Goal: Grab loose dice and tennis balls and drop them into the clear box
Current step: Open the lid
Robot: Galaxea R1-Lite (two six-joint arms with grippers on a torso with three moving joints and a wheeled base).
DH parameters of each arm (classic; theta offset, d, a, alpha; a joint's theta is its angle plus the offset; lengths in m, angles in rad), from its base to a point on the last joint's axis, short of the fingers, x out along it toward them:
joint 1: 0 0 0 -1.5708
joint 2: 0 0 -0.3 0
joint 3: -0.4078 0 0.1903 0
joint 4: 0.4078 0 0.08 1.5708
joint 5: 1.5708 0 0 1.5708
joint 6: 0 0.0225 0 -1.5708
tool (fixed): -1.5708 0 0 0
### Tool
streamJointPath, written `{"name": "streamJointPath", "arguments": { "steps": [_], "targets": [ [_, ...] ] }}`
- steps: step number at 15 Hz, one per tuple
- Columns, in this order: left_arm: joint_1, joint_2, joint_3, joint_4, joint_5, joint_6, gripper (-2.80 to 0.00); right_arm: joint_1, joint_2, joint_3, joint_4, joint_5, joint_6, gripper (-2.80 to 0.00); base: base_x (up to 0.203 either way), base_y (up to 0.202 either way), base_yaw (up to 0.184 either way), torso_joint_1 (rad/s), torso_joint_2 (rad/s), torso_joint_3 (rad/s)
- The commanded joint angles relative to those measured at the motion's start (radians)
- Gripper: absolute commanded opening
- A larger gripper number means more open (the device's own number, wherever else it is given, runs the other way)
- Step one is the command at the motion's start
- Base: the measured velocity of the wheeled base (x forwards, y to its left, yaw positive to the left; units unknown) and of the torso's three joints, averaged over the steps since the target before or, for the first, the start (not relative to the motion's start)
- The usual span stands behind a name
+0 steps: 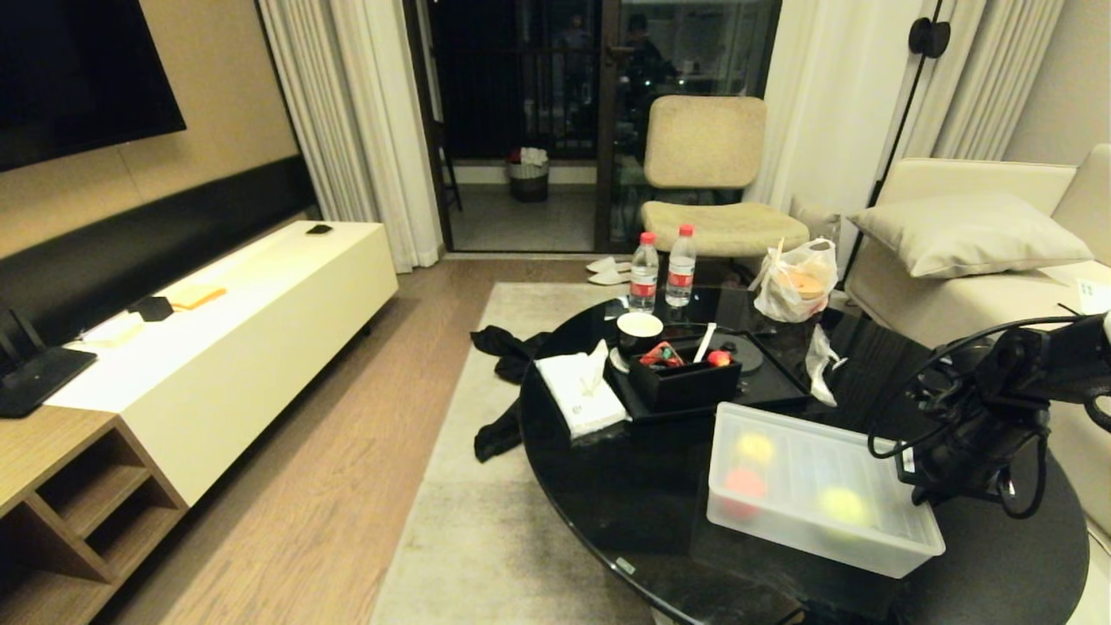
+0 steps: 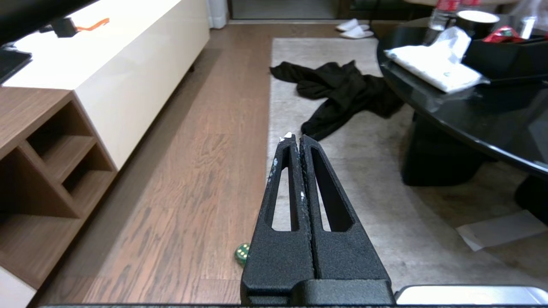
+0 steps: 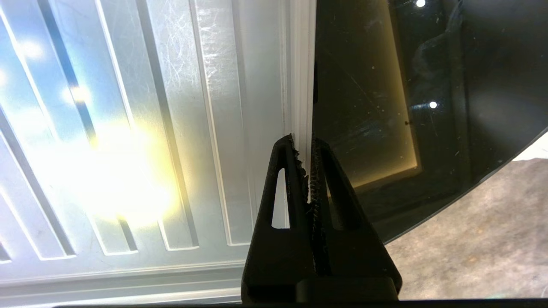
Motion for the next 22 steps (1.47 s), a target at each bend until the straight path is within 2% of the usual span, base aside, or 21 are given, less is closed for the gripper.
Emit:
{"name": "streamJointPath", "arguments": {
  "steps": [1,17,22],
  "targets": [
    [0.001,0.001,0.003,-0.001,0.000,0.000,-2.80,0.006,0.009,-0.003,0.006,-0.002,0.002,-2.80,0.000,0.000,0.000,0.000,0.00,0.000],
    [0.001,0.001,0.003,-0.001,0.000,0.000,-2.80,0.009,-0.117,0.003,0.010,0.022,0.002,-2.80,0.000,0.000,0.000,0.000,0.00,0.000],
    [0.001,0.001,0.003,-0.001,0.000,0.000,-2.80,0.005,-0.185,0.002,0.027,0.071,0.002,-2.80,0.000,0.000,0.000,0.000,0.00,0.000]
  ]
}}
